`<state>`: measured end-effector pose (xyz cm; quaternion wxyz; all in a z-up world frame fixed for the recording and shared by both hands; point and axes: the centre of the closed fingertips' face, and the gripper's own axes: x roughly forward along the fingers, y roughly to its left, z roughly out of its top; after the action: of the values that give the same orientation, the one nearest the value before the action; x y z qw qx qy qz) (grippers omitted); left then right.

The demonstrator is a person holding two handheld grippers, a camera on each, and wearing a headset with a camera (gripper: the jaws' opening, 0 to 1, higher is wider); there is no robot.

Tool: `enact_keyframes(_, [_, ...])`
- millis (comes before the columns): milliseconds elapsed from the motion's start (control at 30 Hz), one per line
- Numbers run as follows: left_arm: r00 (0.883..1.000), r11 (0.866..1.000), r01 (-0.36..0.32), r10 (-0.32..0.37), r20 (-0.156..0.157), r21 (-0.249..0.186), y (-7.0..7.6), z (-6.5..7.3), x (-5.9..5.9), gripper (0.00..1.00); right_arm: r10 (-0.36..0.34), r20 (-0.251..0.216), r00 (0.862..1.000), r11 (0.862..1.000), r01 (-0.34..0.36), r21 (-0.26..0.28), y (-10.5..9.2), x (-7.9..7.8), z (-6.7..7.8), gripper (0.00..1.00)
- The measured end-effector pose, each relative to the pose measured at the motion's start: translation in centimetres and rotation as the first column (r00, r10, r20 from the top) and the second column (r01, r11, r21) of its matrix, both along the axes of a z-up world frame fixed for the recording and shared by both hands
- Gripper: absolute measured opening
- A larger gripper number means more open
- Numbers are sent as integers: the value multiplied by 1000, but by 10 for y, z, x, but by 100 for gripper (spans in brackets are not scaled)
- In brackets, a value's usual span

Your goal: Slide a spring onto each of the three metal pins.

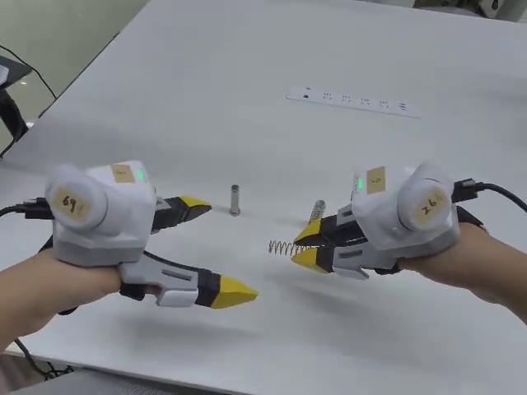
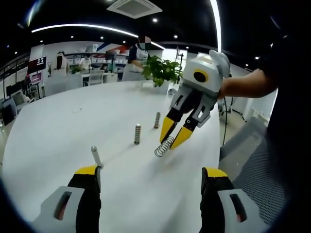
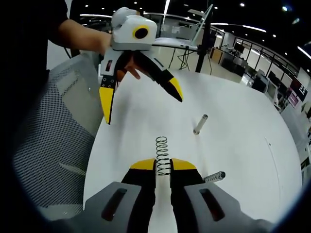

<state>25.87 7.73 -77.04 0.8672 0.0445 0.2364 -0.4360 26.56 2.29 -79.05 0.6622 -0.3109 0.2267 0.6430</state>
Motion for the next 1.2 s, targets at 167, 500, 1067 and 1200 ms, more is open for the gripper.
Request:
enact_keyframes(167, [999, 999, 34, -34, -9, -7, -9, -2, -2, 64, -4, -3, 1000, 1000, 4, 3, -3, -3, -1, 8])
enact_keyframes(500, [996, 996, 91, -91, 10, -13, -30, -1, 0, 40, 2, -5, 1000, 1000, -2, 19, -5, -10, 6, 8])
enact_keyframes(1067, [985, 984, 175, -174, 16, -36, -55, 2, -2, 23, 35, 15, 999, 999, -35, 15, -6, -16, 15, 8])
enact_keyframes(1200, [984, 983, 178, -178, 16, -41, -56, 2, -1, 20, 39, 14, 999, 999, -40, 19, -6, -17, 16, 8])
